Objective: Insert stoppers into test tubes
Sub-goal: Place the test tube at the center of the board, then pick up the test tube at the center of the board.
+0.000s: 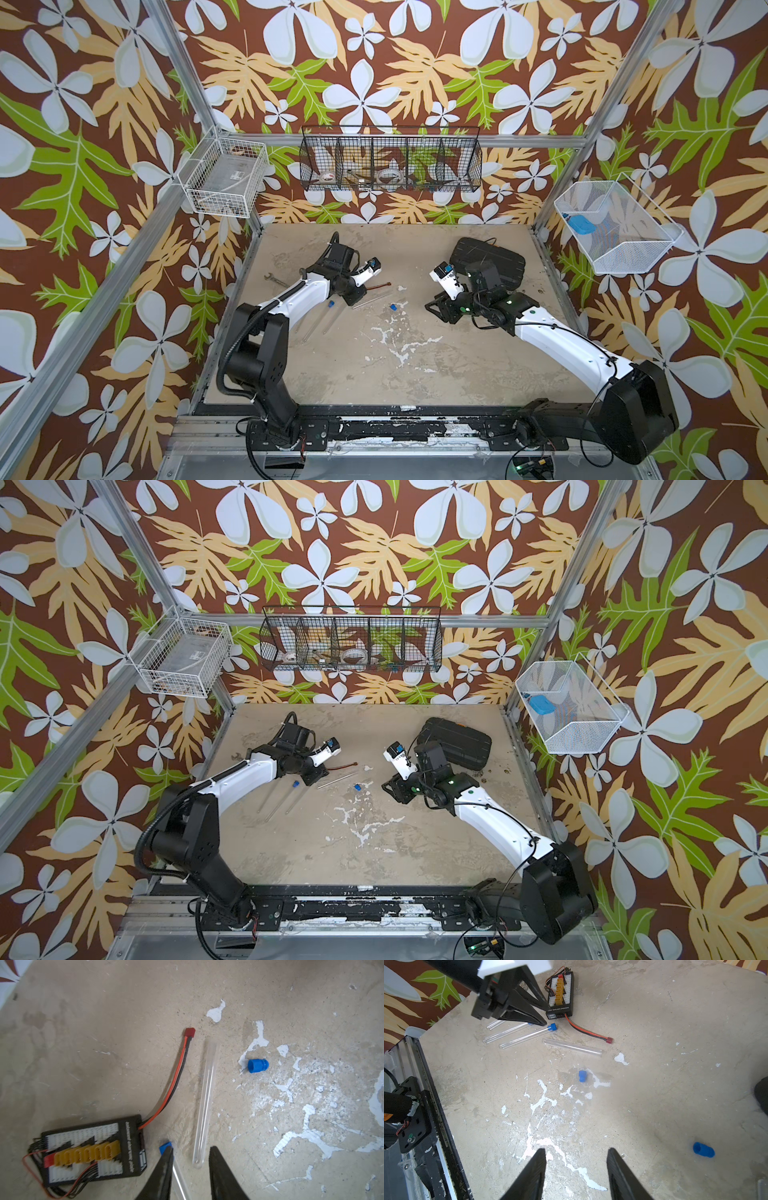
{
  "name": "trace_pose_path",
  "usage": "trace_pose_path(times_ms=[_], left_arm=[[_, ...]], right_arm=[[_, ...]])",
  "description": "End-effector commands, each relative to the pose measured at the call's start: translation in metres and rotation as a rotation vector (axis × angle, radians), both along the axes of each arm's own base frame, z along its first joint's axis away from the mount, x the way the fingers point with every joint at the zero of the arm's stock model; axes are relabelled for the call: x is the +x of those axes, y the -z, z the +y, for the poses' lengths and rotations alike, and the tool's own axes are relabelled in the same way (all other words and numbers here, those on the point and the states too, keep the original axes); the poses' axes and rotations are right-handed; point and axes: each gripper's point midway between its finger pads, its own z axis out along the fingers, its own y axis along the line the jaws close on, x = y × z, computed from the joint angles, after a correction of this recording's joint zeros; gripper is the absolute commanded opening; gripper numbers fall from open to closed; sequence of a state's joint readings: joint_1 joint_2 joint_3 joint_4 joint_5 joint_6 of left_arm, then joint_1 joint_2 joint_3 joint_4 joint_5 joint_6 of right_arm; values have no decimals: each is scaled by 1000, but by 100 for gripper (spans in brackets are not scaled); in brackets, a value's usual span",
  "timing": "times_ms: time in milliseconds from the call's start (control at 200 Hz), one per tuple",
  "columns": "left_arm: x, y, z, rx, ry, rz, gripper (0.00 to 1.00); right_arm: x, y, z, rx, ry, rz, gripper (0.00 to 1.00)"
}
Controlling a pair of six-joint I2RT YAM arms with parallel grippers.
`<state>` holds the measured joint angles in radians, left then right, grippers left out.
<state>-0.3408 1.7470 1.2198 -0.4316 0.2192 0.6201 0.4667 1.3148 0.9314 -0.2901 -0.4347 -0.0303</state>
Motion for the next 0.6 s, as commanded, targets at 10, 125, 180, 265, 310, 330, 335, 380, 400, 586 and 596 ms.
trace_pose_path(times_ms=[10, 125, 180, 265, 310, 330, 335, 380, 400, 586, 596], left_arm=[[-11, 17, -4, -6, -26, 132, 33], [-11, 32, -4, 31, -41, 179, 34], [-10, 39, -2, 48, -50, 195, 34], [-8, 46, -2, 60, -56, 211, 34], [-8, 49, -4, 64, -51, 217, 34], [-8, 50, -5, 64, -49, 218, 34], [-8, 50, -5, 65, -48, 219, 34], [-8, 53, -7, 69, -42, 225, 34], [-7, 54, -8, 71, -39, 227, 34], [-5, 64, -14, 92, -25, 241, 34], [-5, 65, -14, 93, -24, 242, 34]], right_arm=[[-1, 0, -3, -19, 1, -7, 50], [-2, 3, -3, -22, -5, 0, 50], [-3, 3, -3, -26, -11, 3, 50], [-5, 4, -3, -36, -23, 3, 50], [-6, 4, -4, -40, -28, 4, 50], [-6, 3, -4, -41, -27, 4, 50], [-6, 4, -4, -42, -28, 5, 50], [-7, 4, -4, -41, -32, 6, 50], [-7, 4, -4, -43, -30, 8, 50], [-8, 4, -3, -42, -34, 8, 50], [-8, 4, -3, -42, -34, 8, 50]])
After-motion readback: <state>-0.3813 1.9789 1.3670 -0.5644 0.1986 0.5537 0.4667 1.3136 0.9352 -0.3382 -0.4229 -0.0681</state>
